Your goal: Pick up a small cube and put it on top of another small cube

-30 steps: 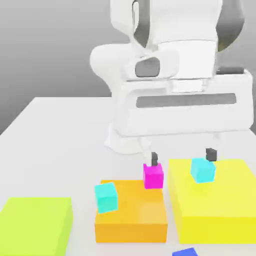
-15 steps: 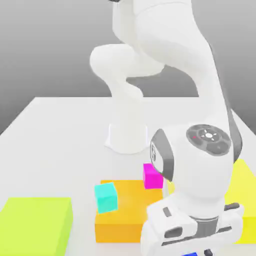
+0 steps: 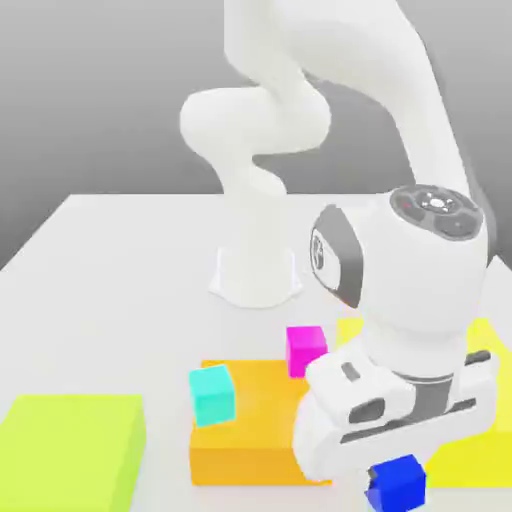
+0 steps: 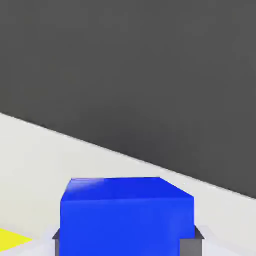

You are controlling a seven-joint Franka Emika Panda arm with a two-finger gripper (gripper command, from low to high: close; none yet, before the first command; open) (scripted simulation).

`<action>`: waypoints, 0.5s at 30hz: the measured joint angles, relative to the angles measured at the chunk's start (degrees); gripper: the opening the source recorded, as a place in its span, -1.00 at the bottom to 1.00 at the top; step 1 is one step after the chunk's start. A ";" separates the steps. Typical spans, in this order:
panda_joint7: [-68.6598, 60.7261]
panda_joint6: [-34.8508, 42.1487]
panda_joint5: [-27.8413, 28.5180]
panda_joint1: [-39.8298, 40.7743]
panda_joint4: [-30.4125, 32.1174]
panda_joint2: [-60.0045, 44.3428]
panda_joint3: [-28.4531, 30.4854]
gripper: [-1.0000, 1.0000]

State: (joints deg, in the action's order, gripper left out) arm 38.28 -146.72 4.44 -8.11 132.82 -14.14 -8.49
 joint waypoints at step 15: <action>-35.68 10.72 -9.31 -10.71 20.49 31.63 -3.23 -1.00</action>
State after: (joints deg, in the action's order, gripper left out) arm 2.60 -135.99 -4.87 -18.82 153.31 17.49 -11.72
